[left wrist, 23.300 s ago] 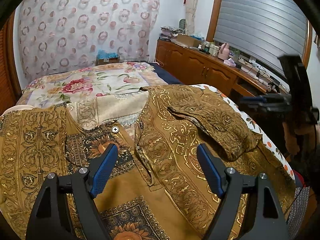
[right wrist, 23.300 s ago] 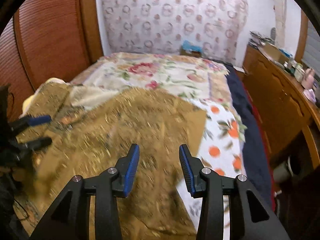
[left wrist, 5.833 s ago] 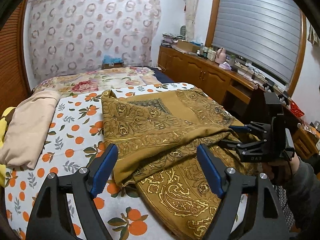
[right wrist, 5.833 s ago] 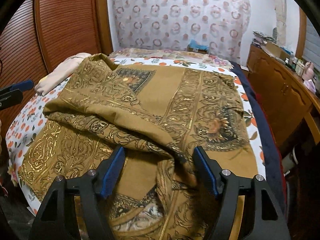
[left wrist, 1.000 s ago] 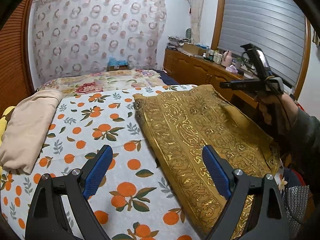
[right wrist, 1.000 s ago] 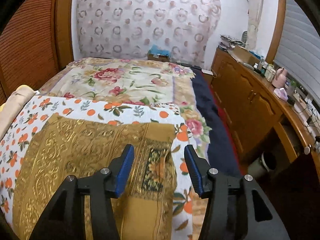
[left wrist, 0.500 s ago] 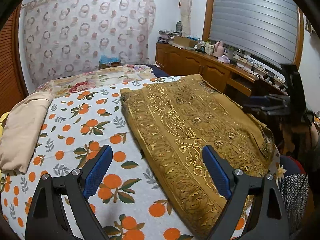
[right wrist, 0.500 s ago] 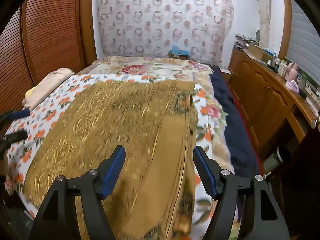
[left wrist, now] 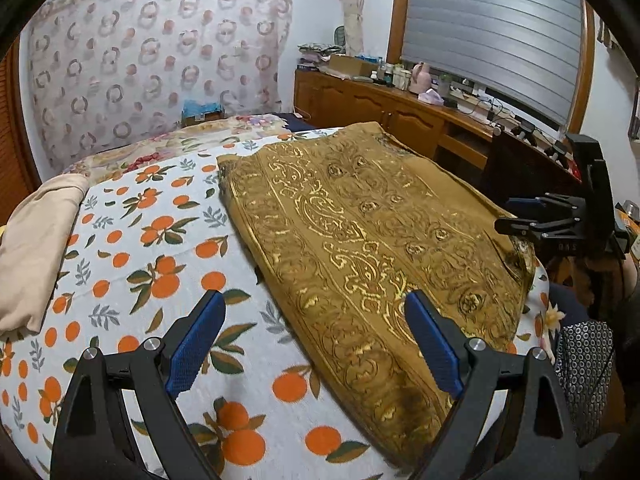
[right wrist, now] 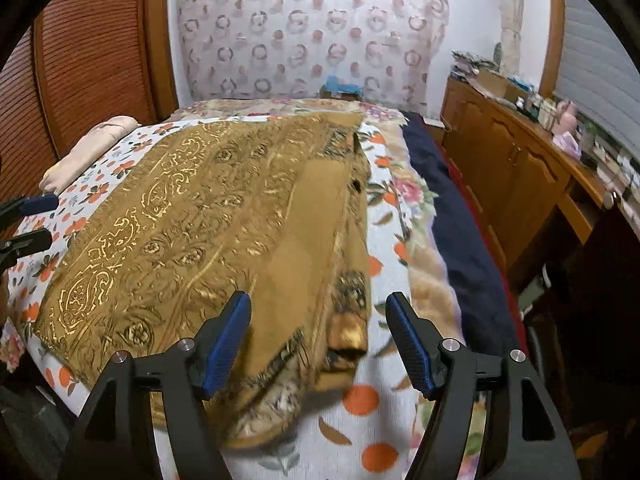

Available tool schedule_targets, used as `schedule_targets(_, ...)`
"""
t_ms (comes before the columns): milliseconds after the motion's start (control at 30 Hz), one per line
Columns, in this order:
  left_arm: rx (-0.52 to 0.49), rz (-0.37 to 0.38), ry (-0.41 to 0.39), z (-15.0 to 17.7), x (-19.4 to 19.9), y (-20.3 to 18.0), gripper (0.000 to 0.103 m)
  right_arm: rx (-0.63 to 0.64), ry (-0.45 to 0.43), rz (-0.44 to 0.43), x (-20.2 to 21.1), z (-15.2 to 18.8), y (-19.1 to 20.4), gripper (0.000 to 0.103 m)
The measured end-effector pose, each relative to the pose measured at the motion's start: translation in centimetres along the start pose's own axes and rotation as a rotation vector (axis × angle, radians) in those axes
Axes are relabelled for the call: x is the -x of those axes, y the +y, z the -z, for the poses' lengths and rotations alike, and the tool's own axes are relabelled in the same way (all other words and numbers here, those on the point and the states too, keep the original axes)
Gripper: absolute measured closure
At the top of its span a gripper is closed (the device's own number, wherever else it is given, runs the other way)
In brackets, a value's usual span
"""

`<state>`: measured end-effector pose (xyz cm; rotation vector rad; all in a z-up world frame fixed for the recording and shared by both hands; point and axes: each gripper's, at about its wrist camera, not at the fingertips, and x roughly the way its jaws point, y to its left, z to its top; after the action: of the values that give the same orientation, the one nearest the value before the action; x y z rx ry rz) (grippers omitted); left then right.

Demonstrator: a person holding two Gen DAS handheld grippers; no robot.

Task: Fold small clothes
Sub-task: 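Release the fold and smooth the folded garment with the right gripper, then grasp the gold garment edge with the right gripper while the left gripper grasps its end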

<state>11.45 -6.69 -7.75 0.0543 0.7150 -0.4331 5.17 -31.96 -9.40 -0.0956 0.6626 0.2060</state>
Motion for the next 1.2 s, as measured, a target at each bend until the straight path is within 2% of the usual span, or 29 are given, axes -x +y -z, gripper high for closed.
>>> schedule_targets(133,0.013,0.013,0.021,0.8,0.0,0.1,0.011,-0.023,0.021,0.001,0.3,1.1,-0.2,0.036)
schedule_targets(333,0.016,0.0,0.044,1.6,-0.1,0.3,0.011,-0.028,0.045,-0.01,0.0,1.2,0.3,0.065)
schedule_targets(400,0.021,0.001,0.048,1.7,0.0,0.5,0.011,-0.024,0.037,-0.024,0.2,1.2,0.5,0.086)
schedule_targets(467,0.022,0.0,0.053,1.8,0.0,0.4,0.011,-0.013,0.006,-0.026,0.8,1.0,0.5,0.093)
schedule_targets(600,0.016,0.003,0.064,2.2,0.0,0.1,0.011,-0.043,-0.075,-0.018,2.3,1.0,0.1,0.094)
schedule_targets(833,0.008,0.034,0.1,3.1,-0.6,-0.3,0.012,-0.064,-0.018,-0.003,1.3,1.9,-0.4,0.093)
schedule_targets(933,0.013,0.065,0.113,3.4,-0.8,-0.3,0.021,-0.081,-0.014,0.005,1.1,1.8,-0.4,0.076)
schedule_targets(1000,0.012,0.085,0.124,3.6,-0.9,-0.4,0.034,-0.092,-0.011,0.017,0.7,1.5,-0.7,0.061)
schedule_targets(1033,0.014,0.096,0.13,3.7,-1.0,-0.4,0.037,-0.103,-0.008,0.02,0.5,1.5,-0.9,0.058)
schedule_targets(1100,0.016,0.122,0.137,3.9,-1.1,-0.5,0.05,-0.121,0.005,0.011,0.1,1.6,-1.1,0.055)
schedule_targets(1200,0.0,0.116,0.132,4.1,-1.0,-0.8,0.054,-0.137,0.03,-0.038,-0.5,1.7,-1.0,0.055)
